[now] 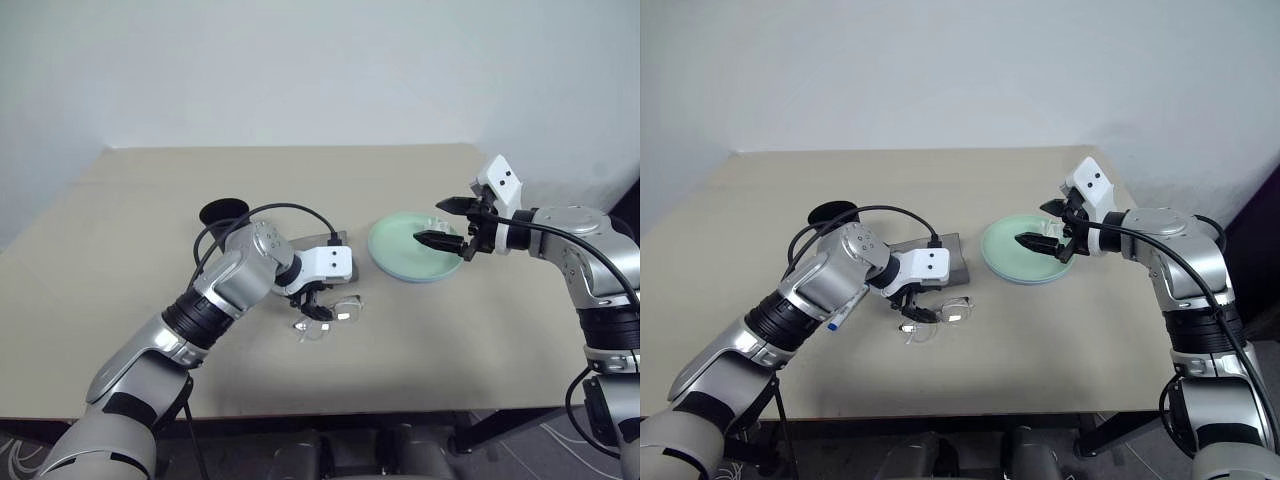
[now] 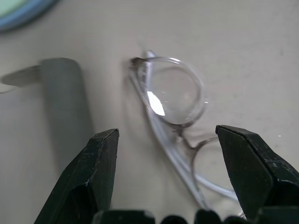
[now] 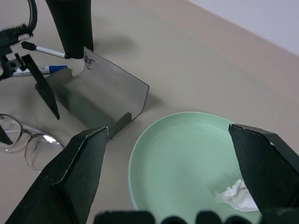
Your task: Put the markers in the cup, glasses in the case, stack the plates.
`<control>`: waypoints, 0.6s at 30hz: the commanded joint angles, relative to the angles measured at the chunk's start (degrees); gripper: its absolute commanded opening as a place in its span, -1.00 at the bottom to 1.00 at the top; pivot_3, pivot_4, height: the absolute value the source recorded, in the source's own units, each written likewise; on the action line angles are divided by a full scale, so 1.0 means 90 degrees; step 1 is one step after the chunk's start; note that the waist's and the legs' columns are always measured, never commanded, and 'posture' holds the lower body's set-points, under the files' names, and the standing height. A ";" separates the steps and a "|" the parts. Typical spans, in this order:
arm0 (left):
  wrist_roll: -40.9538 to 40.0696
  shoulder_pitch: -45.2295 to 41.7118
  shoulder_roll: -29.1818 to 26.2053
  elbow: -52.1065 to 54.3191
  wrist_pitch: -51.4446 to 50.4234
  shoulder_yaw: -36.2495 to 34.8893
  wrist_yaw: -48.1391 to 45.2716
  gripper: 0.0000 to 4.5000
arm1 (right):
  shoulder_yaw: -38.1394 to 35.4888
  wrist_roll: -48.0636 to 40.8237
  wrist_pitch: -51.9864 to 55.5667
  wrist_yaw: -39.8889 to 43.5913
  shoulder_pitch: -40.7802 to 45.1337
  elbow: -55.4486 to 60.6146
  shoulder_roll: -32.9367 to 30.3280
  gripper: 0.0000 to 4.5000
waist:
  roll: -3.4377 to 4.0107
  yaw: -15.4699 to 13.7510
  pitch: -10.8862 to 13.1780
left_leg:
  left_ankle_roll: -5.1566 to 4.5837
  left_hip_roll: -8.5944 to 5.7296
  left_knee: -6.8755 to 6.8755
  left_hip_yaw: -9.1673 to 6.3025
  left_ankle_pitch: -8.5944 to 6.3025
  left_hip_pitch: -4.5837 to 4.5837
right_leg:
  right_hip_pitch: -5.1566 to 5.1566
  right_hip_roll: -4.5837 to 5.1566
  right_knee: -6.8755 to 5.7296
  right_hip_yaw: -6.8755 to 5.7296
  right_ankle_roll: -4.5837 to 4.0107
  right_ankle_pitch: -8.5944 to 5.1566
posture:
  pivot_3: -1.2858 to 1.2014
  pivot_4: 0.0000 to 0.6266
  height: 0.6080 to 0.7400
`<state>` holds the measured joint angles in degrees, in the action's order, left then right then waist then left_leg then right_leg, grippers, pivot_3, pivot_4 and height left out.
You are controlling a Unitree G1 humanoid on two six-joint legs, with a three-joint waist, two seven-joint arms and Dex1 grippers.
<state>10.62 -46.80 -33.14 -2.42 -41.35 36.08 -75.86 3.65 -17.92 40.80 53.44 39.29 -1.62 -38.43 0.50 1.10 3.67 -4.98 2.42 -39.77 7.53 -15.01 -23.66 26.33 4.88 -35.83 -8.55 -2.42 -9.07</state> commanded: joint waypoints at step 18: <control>0.0169 -0.0081 0.0186 -0.0250 -0.0112 0.0195 0.0565 -0.76 | -0.0053 -0.0050 -0.0041 -0.0100 0.0044 0.0211 0.0053 1.00 | 0.0001 -0.0003 -0.0001 | -0.0001 0.0000 -0.0003 -0.0003 0.0000 0.0001 | -0.0003 0.0000 -0.0002 -0.0001 0.0000 0.0000 | 0.03 -1.00 0.88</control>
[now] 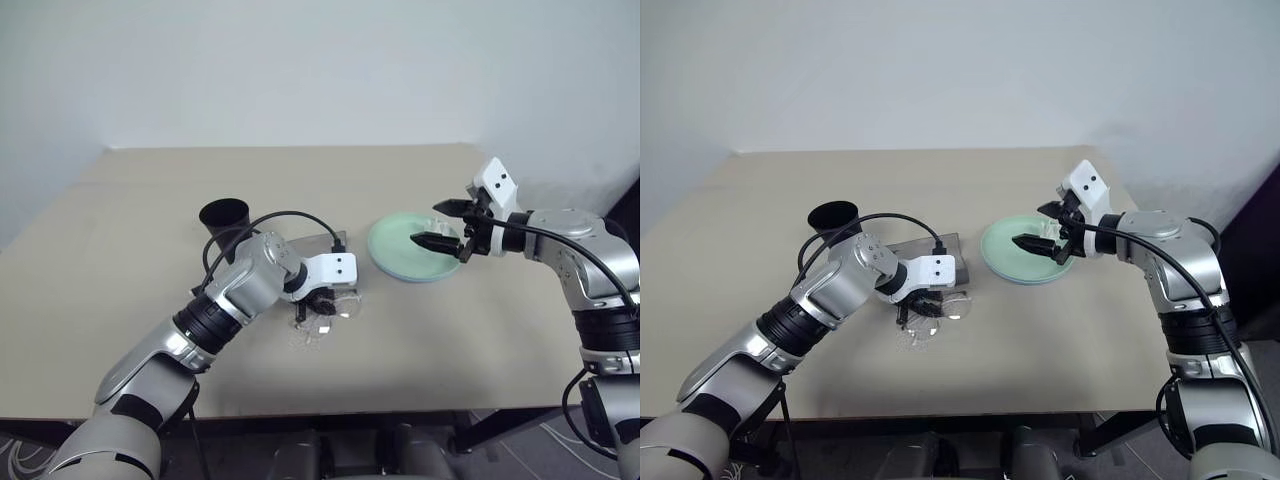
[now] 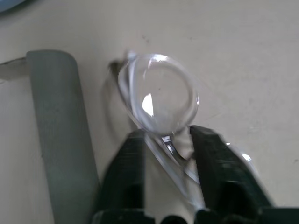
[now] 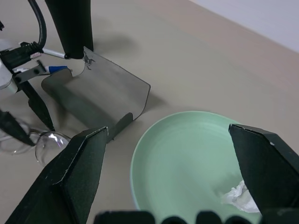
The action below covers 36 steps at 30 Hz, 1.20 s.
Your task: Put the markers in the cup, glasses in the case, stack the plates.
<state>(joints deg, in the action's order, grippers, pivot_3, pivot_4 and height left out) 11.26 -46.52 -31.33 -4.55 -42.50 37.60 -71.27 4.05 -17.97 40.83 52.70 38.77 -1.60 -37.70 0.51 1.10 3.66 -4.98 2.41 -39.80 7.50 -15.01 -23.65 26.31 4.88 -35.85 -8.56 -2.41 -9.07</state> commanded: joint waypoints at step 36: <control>0.0298 -0.1599 0.0354 -0.3967 0.2969 -0.1100 0.1316 -0.98 | -0.0091 -0.0062 -0.0054 -0.0019 0.0009 0.0270 -0.0035 1.00 | -0.0005 0.0001 0.0001 | -0.0017 -0.0006 -0.0013 -0.0005 -0.0004 -0.0015 | 0.0002 0.0001 -0.0001 -0.0003 0.0015 0.0009 | 0.03 -1.00 0.88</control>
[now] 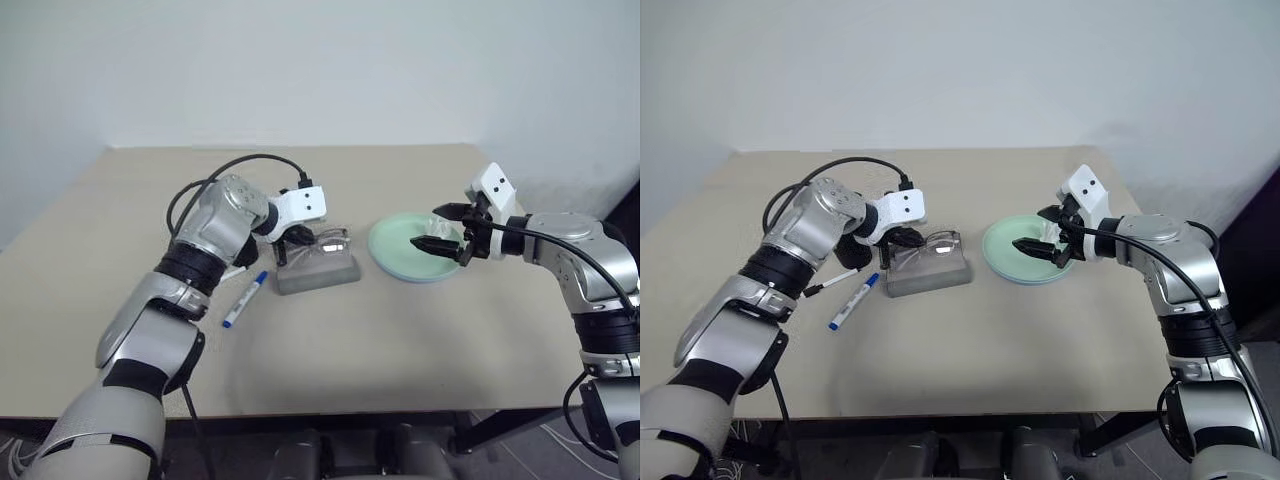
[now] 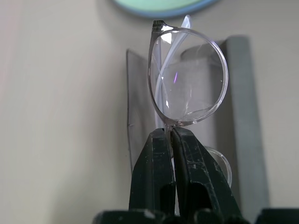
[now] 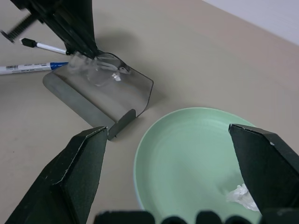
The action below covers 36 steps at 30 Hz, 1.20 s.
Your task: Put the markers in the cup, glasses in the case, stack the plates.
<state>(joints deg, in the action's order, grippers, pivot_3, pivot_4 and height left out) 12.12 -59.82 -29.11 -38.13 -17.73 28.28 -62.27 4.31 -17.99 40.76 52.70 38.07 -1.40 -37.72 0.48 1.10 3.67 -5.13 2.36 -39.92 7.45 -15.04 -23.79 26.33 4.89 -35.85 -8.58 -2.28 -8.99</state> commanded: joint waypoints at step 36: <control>0.0217 -0.0962 0.0442 -0.0734 0.0130 -0.1084 0.0811 0.91 | -0.0167 -0.0065 -0.0024 0.0181 -0.0085 0.0245 -0.0260 1.00 | -0.0006 0.0001 0.0002 | -0.0016 -0.0002 -0.0018 -0.0003 -0.0010 -0.0008 | 0.0000 0.0004 -0.0002 -0.0002 0.0003 0.0002 | 0.03 -1.00 0.88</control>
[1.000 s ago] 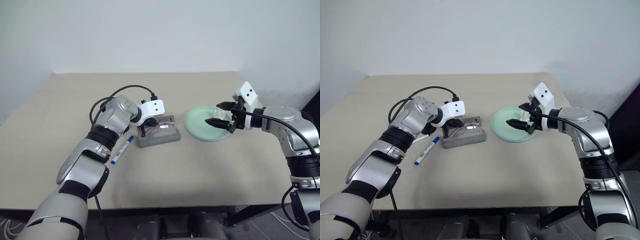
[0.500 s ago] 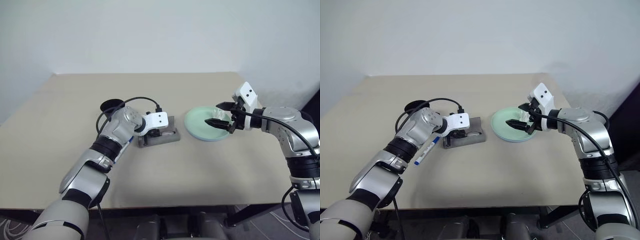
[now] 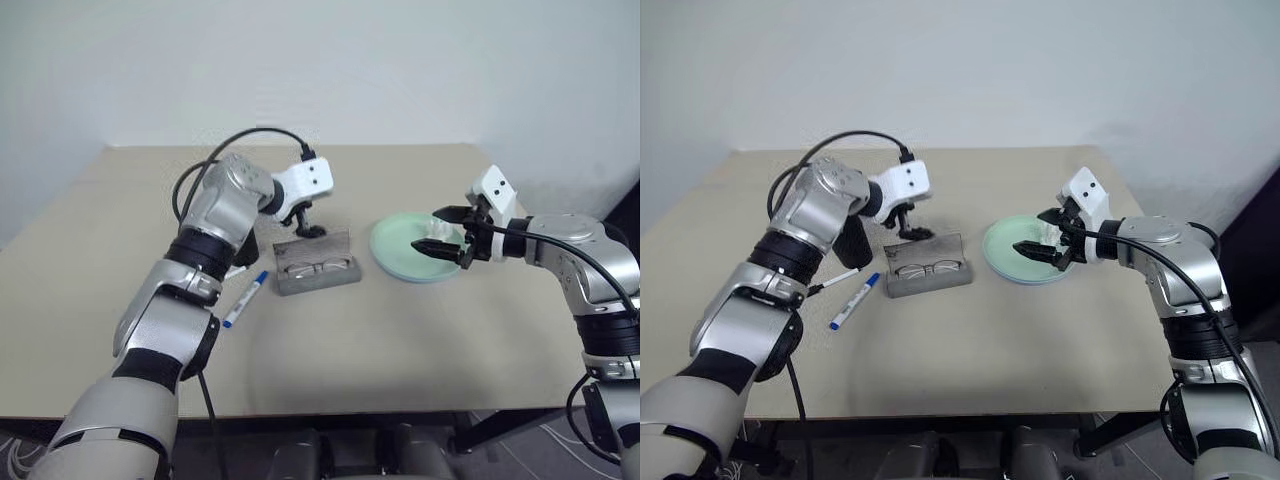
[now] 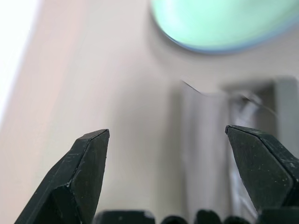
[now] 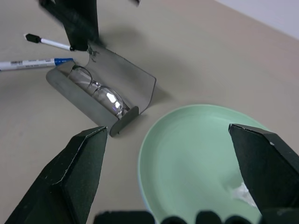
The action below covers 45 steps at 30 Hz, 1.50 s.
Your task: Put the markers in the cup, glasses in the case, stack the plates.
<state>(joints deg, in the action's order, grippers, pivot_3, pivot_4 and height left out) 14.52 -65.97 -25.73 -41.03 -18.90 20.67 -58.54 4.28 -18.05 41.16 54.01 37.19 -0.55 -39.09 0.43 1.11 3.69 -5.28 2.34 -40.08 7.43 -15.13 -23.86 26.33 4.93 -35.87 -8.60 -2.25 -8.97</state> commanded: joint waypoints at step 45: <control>-0.0098 0.2051 -0.0630 0.2915 -0.1410 -0.0499 -0.0607 -0.39 | -0.0039 -0.0090 -0.0029 -0.0031 0.0074 0.0224 0.0070 1.00 | -0.0013 0.0000 -0.0002 | 0.0000 0.0005 -0.0012 0.0000 -0.0001 -0.0001 | -0.0001 0.0001 -0.0006 0.0000 0.0002 0.0003 | 0.03 -1.00 0.88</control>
<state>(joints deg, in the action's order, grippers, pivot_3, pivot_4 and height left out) 14.98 -46.85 -29.90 -18.34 -26.96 18.68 -63.01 4.72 -18.47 41.88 53.51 35.91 0.68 -38.50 0.31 1.12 3.66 -5.27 2.38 -40.19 7.43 -15.14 -23.87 26.33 4.93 -35.92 -8.60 -2.24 -8.95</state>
